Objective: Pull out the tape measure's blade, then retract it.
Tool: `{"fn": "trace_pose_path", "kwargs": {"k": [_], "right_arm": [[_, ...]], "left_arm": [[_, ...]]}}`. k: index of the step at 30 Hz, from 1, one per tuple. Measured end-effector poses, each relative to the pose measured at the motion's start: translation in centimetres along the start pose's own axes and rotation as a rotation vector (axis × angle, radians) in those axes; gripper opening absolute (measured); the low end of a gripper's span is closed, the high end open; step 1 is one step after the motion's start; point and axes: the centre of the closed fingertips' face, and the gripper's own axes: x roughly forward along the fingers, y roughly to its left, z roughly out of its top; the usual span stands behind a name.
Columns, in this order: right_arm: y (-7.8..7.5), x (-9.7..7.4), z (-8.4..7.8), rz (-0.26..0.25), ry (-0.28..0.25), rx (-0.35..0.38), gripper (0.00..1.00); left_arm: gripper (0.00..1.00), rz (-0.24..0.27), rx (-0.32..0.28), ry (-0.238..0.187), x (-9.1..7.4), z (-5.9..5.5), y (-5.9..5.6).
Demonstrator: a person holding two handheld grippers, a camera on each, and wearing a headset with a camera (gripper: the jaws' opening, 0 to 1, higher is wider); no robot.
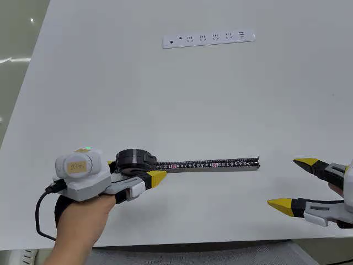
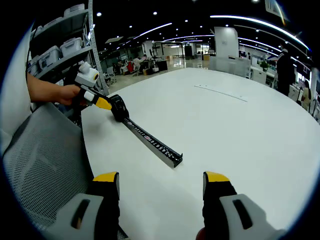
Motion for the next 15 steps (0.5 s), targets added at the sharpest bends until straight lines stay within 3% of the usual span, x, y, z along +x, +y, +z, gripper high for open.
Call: {"fn": "trace_pose_path", "kwargs": {"k": [7, 15], "right_arm": [[-0.8, 1.0, 0.2, 0.003, -0.012, -0.027, 0.61], [-1.2, 2.4, 0.5, 0.023, -0.013, -0.057, 0.56]], "left_arm": [[0.78, 0.027, -0.041, -0.035, 0.2, 0.3, 0.4], [0.76, 0.054, -0.059, -0.044, 0.5, 0.4, 0.7]]}}
